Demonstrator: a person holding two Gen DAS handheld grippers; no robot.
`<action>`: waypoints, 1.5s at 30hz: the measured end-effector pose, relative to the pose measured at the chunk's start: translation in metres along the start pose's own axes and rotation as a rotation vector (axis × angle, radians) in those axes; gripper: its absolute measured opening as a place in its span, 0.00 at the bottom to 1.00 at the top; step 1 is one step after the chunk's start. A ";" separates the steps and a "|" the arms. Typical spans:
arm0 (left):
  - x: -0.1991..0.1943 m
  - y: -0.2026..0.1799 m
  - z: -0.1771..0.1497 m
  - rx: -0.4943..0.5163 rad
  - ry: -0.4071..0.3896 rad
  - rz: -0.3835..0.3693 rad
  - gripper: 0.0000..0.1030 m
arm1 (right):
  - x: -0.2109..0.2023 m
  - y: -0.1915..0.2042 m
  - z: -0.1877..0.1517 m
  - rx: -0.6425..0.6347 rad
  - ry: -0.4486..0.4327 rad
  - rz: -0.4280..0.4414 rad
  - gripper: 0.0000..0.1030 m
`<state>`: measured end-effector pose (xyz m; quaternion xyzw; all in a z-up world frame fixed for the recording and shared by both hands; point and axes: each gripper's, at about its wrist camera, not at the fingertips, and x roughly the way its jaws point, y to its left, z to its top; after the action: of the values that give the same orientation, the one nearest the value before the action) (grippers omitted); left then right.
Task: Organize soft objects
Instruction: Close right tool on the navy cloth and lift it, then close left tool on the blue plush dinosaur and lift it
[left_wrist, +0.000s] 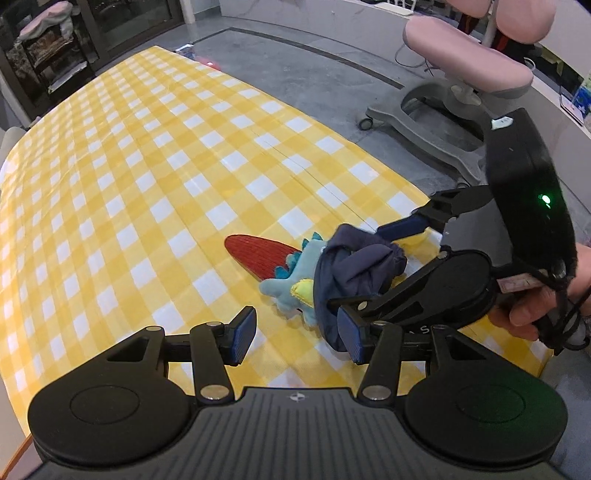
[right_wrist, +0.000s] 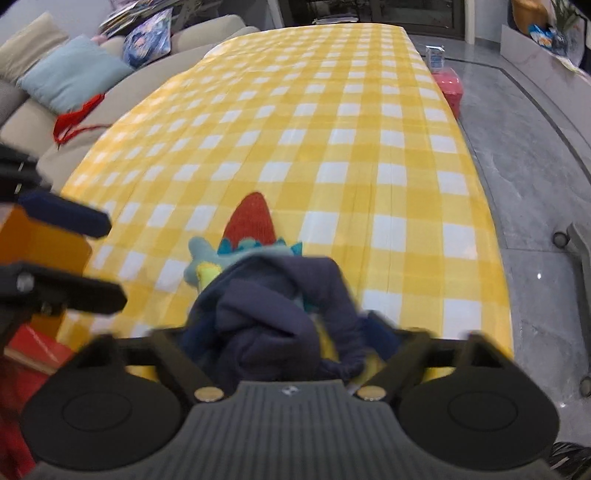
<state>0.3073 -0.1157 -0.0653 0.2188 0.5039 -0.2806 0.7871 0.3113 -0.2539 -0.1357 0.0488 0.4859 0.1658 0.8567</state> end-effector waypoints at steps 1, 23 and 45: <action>0.002 -0.001 0.001 0.004 0.004 -0.002 0.58 | -0.002 0.001 -0.003 -0.014 -0.009 -0.016 0.47; 0.066 0.012 0.031 -0.204 0.089 -0.024 0.76 | -0.064 -0.054 -0.005 0.085 -0.118 -0.086 0.08; 0.099 0.020 0.040 -0.348 0.189 -0.013 0.88 | -0.022 -0.016 -0.021 -0.025 -0.050 -0.209 0.98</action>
<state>0.3804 -0.1476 -0.1388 0.1016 0.6178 -0.1725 0.7604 0.2872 -0.2779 -0.1330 -0.0088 0.4648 0.0803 0.8817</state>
